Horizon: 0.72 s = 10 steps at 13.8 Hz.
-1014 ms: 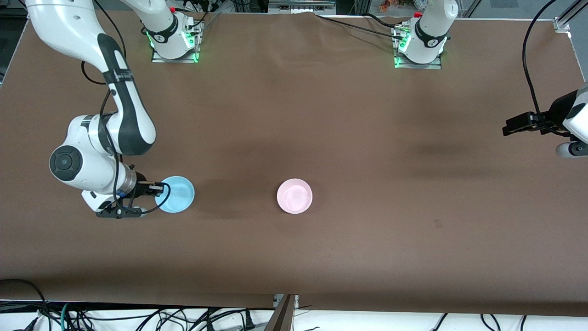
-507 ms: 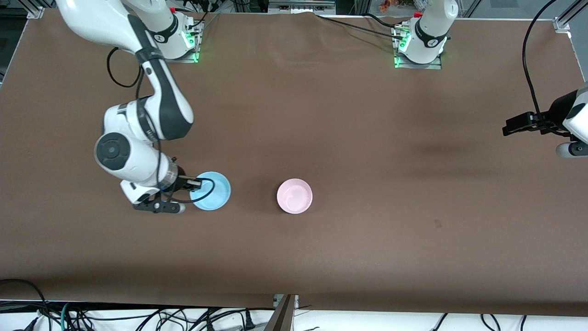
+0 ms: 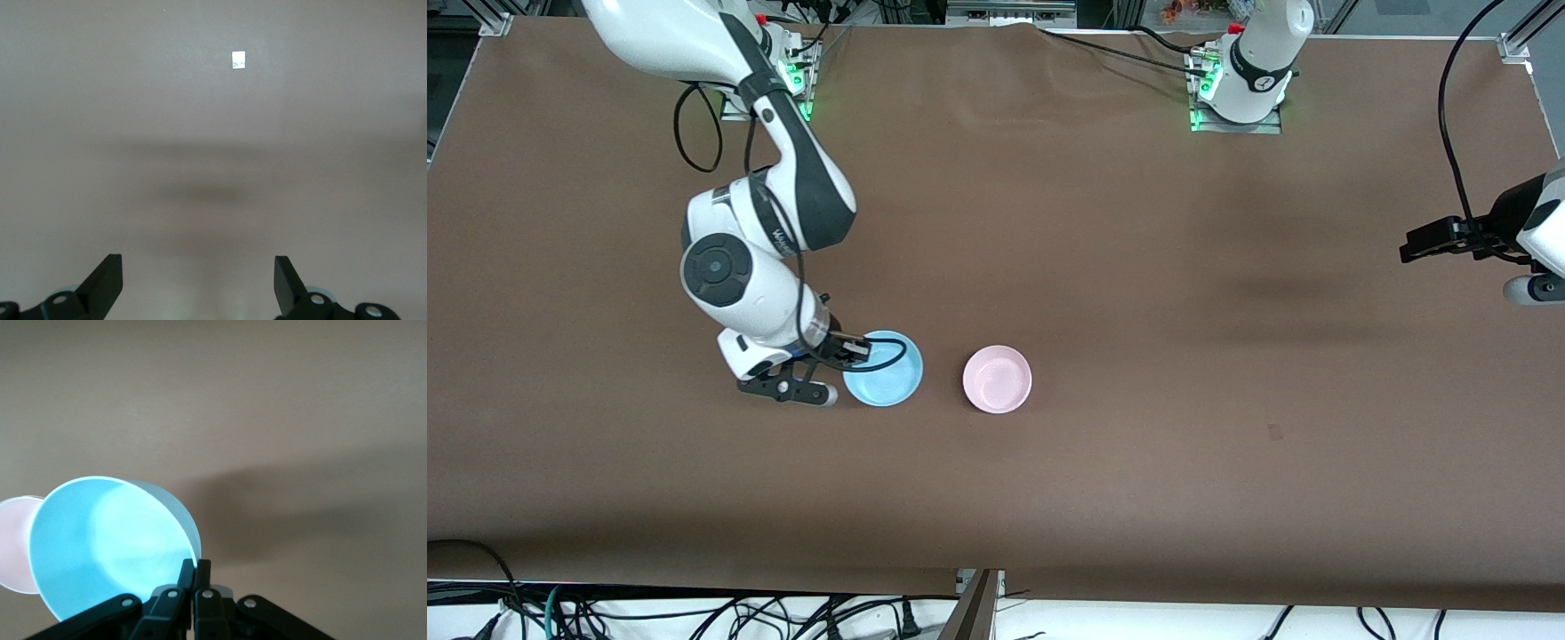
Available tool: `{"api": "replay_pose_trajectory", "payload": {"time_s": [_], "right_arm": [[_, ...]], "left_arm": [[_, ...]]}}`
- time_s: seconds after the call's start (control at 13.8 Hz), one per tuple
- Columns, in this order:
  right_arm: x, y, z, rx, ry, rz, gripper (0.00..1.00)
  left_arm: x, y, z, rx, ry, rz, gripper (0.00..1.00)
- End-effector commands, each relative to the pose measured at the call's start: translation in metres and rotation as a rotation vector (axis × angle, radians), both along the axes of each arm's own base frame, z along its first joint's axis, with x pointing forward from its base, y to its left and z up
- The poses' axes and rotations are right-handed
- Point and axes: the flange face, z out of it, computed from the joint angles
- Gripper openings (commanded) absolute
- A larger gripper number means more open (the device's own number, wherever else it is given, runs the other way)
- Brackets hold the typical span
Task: Stack pink and blue bowls on white bowl
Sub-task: 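Carry the blue bowl with the right gripper onto the pink bowl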
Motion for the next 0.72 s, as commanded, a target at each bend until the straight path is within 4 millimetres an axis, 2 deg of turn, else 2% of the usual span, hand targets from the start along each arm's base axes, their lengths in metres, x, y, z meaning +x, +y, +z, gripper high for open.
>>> {"api": "replay_pose_trajectory", "payload": {"time_s": [0.0, 0.29, 0.51, 0.65], "right_arm": [[-0.003, 0.040, -0.003, 0.011, -0.006, -0.050, 0.00], [-0.002, 0.064, -0.001, 0.032, -0.024, -0.090, 0.00], [-0.009, 0.083, -0.001, 0.068, -0.031, -0.106, 0.00], [-0.010, 0.087, -0.001, 0.076, -0.032, -0.117, 0.00]], "left_arm": [[0.000, -0.001, 0.005, 0.009, -0.011, 0.004, 1.00], [0.000, -0.001, 0.005, 0.008, -0.011, 0.004, 1.00], [0.002, 0.000, 0.009, 0.011, -0.020, 0.006, 1.00], [0.003, 0.000, 0.007, 0.011, -0.017, 0.006, 1.00]]}}
